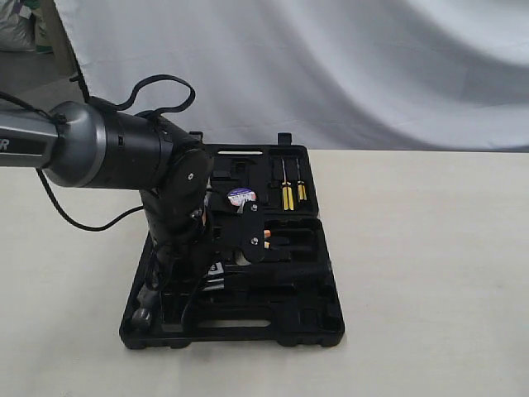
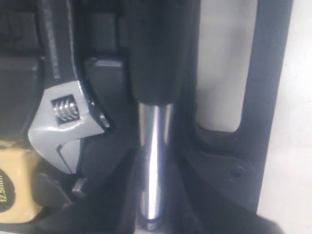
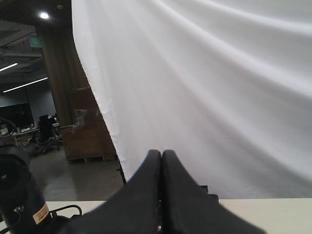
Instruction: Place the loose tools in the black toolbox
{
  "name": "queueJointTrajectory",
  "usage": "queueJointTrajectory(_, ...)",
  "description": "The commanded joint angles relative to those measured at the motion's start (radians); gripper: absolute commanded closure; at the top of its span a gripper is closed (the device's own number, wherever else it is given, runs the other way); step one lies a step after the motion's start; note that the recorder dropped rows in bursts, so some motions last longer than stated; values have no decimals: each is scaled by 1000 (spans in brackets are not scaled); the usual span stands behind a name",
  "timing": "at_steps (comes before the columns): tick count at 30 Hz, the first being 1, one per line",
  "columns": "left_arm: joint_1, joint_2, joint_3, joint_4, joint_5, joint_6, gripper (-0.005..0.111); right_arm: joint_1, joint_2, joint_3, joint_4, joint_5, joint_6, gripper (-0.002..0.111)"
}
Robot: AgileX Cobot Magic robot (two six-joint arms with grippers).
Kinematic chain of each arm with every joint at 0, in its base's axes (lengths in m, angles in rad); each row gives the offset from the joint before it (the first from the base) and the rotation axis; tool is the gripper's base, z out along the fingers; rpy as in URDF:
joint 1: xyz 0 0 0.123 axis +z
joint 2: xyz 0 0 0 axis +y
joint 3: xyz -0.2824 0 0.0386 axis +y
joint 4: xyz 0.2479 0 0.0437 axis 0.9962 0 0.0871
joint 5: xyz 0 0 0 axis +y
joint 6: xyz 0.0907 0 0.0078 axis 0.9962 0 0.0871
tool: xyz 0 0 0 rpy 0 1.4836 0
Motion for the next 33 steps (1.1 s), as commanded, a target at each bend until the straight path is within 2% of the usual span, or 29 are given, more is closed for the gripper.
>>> queueJointTrajectory(1, 0, 11, -7, -7, 10, -15, 107, -3, -7, 3, -13, -6, -4, 108)
queueJointTrajectory(18, 0, 24, -7, -11, -30, -15, 106, -3, -7, 3, -13, -6, -4, 108)
queueJointTrajectory(20, 0, 24, -7, -11, -35, -15, 101, -3, -7, 3, -13, -6, -4, 108)
queueJointTrajectory(22, 0, 24, -7, -11, -63, -53, 86, -3, -7, 3, -13, -6, -4, 108)
queueJointTrajectory(25, 0, 24, -7, -11, -65, -86, 56, -3, -7, 3, -13, -6, -4, 108)
queueJointTrajectory(26, 0, 24, -7, -3, -65, -86, 51, -3, -7, 3, -13, -6, -4, 108)
queueJointTrajectory(27, 0, 23, -7, -3, -74, -86, 40, -3, -7, 3, -13, -6, -4, 108)
queueJointTrajectory(30, 0, 23, -22, -5, -73, -86, 33, -3, -7, 3, -13, -6, -4, 108)
queueJointTrajectory(33, 0, 23, -57, -14, -64, -86, 37, -3, -7, 3, -13, -6, -4, 108)
